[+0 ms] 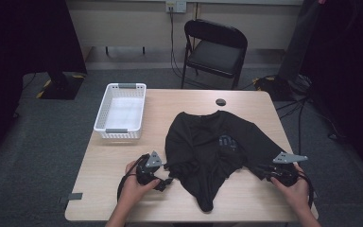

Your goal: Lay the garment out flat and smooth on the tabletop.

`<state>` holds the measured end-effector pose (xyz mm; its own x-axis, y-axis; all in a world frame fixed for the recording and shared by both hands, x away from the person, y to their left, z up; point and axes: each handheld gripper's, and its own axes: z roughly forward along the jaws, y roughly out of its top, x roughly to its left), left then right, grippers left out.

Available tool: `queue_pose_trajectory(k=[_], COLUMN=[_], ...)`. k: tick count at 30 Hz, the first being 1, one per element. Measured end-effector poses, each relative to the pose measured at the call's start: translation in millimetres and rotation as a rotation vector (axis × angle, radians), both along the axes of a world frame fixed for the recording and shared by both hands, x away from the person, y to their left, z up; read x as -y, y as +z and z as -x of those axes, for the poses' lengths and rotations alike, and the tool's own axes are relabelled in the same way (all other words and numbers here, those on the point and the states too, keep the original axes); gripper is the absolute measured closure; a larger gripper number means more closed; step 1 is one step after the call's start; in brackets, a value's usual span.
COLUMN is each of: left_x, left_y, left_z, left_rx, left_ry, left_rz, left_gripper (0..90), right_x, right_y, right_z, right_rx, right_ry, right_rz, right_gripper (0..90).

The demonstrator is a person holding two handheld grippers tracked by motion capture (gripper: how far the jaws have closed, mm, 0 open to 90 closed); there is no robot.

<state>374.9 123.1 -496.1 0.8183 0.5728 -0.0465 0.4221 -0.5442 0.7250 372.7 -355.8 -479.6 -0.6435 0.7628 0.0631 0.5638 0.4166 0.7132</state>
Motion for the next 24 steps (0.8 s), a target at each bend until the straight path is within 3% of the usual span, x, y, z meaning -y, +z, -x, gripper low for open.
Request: queue_pose_trajectory(k=[1,4,7,9,10,11,12,14,15,16,18,20,22,24], left_x=[0.0,0.0,0.0,0.0,0.0,0.1,0.0,0.0,0.1,0.1,0.1,0.2,0.1,0.1], left_y=[-0.1,-0.1,0.0,0.0,0.0,0.0,0.0,0.0,0.0,0.0,0.0,0.0,0.1,0.1], left_z=[0.0,0.0,0.1,0.1,0.1,0.2,0.1,0.1,0.2,0.2,0.4,0.6,0.6,0.8], left_rx=[0.0,0.0,0.0,0.0,0.0,0.0,0.0,-0.001,0.0,0.0,0.0,0.0,0.001,0.0], left_ry=[0.0,0.0,0.0,0.001,0.001,0.003,0.002,0.002,0.002,0.002,0.005,0.007,0.007,0.009], left_rz=[0.001,0.001,0.0,0.0,0.0,0.001,0.0,0.001,0.001,0.001,0.0,0.001,-0.001,-0.001], left_gripper=[11.8,11.8,11.7,11.8,11.8,11.8,11.8,11.8,11.8,11.8,11.7,11.8,11.7,11.8], right_x=[0.0,9.8,22.2,44.7,44.7,49.3,44.8,37.6,19.6,9.3,-10.6,-19.1,-35.4,-37.8], right_y=[0.0,-0.7,0.5,2.3,2.3,5.2,7.6,9.7,12.4,12.6,11.7,10.9,5.7,4.0], right_z=[0.0,-1.6,-2.8,-1.7,-1.7,3.0,6.3,10.2,16.9,19.2,22.5,23.5,23.1,23.1], right_rx=[0.0,-0.004,-0.001,0.025,0.025,0.04,0.052,0.063,0.067,0.061,0.062,0.058,0.026,0.027], right_ry=[0.0,-0.001,-0.033,-0.103,-0.103,-0.086,-0.069,-0.047,0.013,0.04,0.093,0.109,0.143,0.14], right_rz=[0.0,0.014,0.036,0.06,0.06,-0.01,-0.026,-0.02,-0.043,-0.05,-0.028,-0.02,-0.004,0.018], right_gripper=[78.4,90.0,90.0,89.9,89.9,67.1,56.7,52.5,39.1,32.7,28.0,25.9,22.7,21.8])
